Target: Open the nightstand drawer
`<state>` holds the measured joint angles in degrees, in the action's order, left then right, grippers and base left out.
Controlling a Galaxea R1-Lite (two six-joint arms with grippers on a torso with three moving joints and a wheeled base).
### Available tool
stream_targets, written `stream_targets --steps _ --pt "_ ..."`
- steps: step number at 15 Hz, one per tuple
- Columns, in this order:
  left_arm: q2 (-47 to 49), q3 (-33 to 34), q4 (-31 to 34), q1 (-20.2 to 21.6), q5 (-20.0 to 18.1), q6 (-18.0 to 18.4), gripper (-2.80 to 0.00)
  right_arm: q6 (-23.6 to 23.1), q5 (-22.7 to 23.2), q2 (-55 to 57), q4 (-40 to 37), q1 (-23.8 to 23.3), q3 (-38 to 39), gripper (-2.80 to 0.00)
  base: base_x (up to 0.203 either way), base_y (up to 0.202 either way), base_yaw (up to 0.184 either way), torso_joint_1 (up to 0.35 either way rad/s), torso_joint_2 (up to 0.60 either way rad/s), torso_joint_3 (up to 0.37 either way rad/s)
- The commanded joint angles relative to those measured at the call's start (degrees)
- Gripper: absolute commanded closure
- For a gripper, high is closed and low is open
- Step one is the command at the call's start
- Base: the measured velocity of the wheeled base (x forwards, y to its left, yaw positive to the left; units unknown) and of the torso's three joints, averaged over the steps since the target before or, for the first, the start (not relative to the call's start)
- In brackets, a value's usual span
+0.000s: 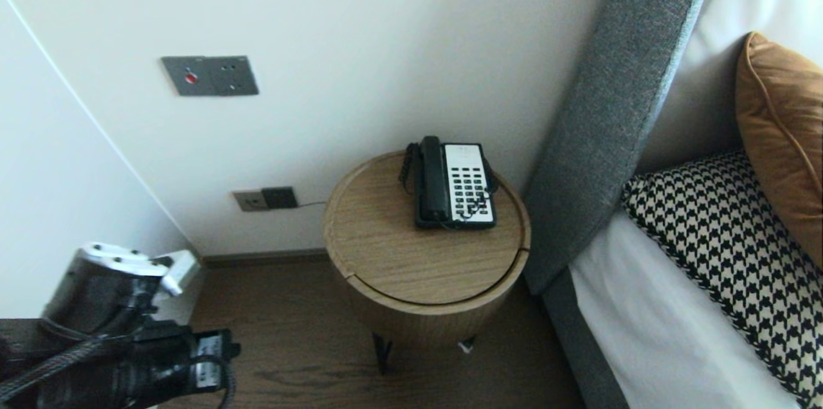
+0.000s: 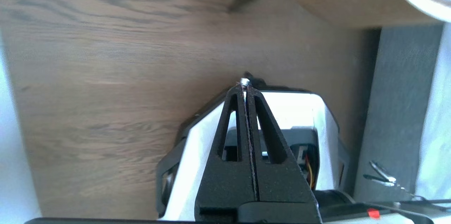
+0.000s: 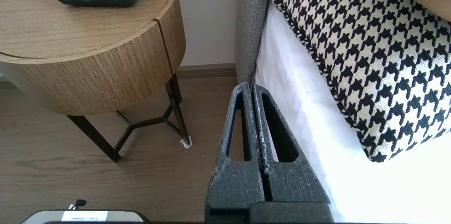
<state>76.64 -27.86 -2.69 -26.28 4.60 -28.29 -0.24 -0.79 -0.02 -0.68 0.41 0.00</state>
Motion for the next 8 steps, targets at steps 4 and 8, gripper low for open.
stream_targets --steps 4,8 --pt "-29.4 -0.1 16.3 17.2 -3.7 12.8 0.0 0.0 0.0 -0.1 0.0 0.0 0.0 0.0 0.0 0.0 0.0 0.0 0.0 0.0" --pt "-42.5 4.4 17.3 19.3 7.2 24.8 0.0 0.0 0.0 -0.1 0.0 0.0 0.0 0.0 0.0 0.0 0.0 0.0 0.0 0.0"
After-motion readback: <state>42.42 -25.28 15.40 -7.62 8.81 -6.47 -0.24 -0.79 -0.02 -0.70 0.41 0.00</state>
